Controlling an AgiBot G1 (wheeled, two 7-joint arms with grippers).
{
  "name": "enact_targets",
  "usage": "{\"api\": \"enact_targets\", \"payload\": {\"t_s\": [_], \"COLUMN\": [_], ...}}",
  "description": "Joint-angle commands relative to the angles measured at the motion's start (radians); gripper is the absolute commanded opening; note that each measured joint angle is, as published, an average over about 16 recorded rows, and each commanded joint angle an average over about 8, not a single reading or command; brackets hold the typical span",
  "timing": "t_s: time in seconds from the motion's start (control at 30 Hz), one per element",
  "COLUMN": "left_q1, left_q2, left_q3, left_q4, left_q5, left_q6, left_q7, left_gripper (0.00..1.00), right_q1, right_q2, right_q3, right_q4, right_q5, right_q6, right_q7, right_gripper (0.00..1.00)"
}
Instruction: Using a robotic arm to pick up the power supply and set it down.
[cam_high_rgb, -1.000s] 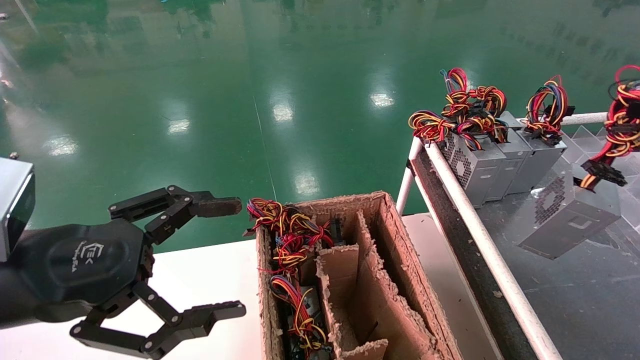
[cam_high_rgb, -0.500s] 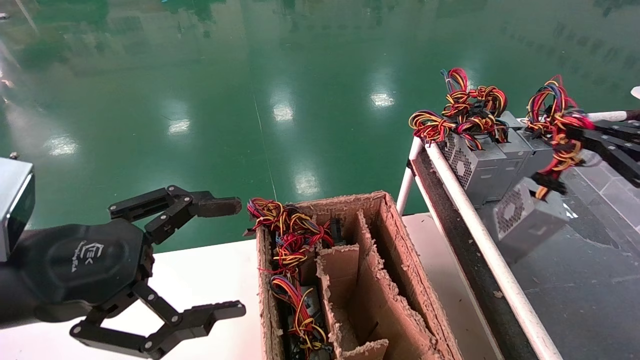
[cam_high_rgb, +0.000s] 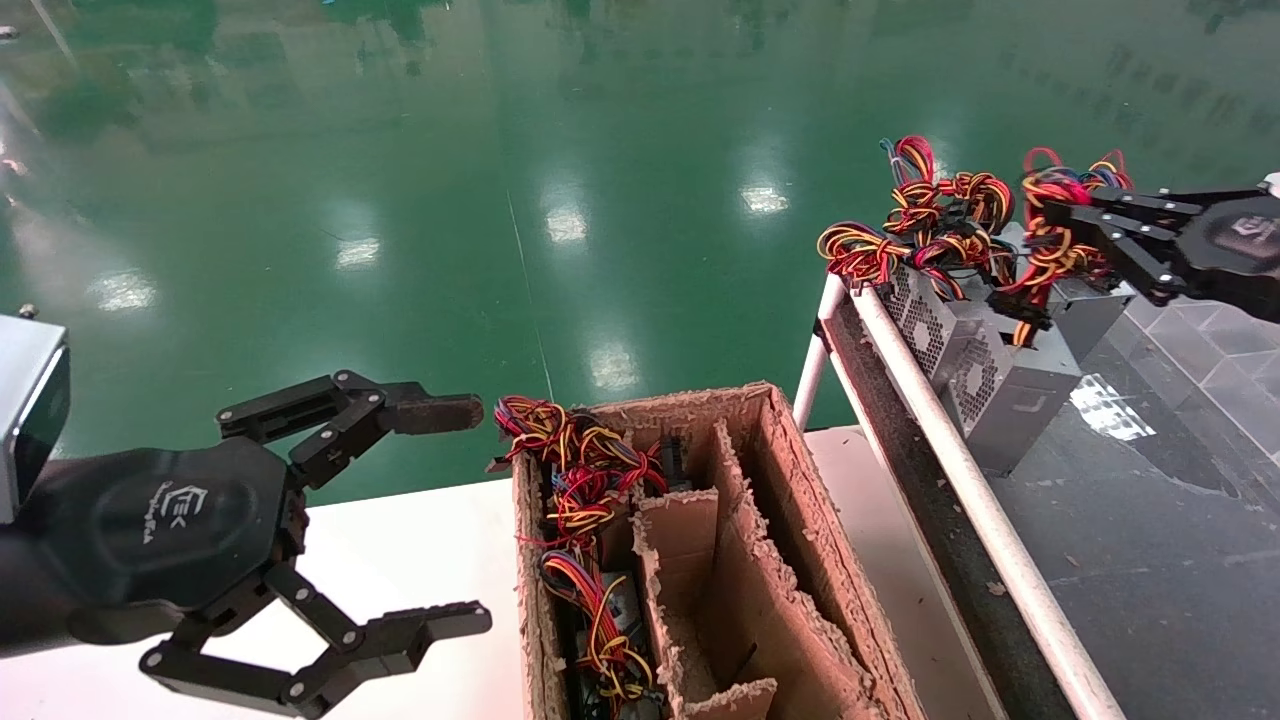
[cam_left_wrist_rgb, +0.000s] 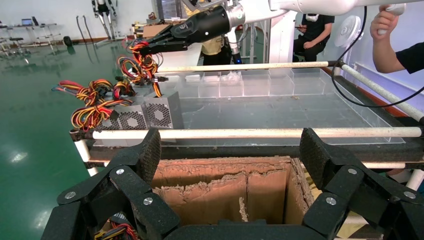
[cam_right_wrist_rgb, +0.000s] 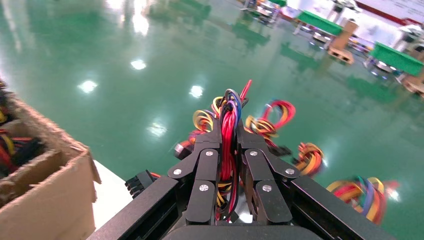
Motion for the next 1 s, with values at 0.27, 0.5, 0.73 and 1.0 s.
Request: {"api": "enact_targets", "payload": {"t_s": [0.27, 0.5, 0.73, 1.0], "left_q1": [0.000, 0.000, 0.000, 0.000], "left_q2": [0.000, 0.000, 0.000, 0.000], "left_q3": [0.000, 0.000, 0.000, 0.000], "left_q4": [0.000, 0.000, 0.000, 0.000], "left_q5": [0.000, 0.000, 0.000, 0.000], "left_q6": [0.000, 0.000, 0.000, 0.000], "left_q7": [0.000, 0.000, 0.000, 0.000], "left_gripper": [1.00, 1.00, 1.00, 1.00], "right_q1": [0.043, 0.060, 0.075, 0.087], "right_q2": [-0.028, -0.036, -0.035, -0.025], "right_q3": [-0.025, -0.039, -0.049, -0.040], "right_q4": [-0.027, -0.048, -0.064, -0.089], "right_q5": [-0.035, -0.054, -0.068, -0.055], "right_q6": [-0.028, -0.060, -0.104, -0.127], "right_q7": [-0.008, -0.019, -0.035, -0.054], "right_gripper": [1.00, 1.00, 1.00, 1.00]}}
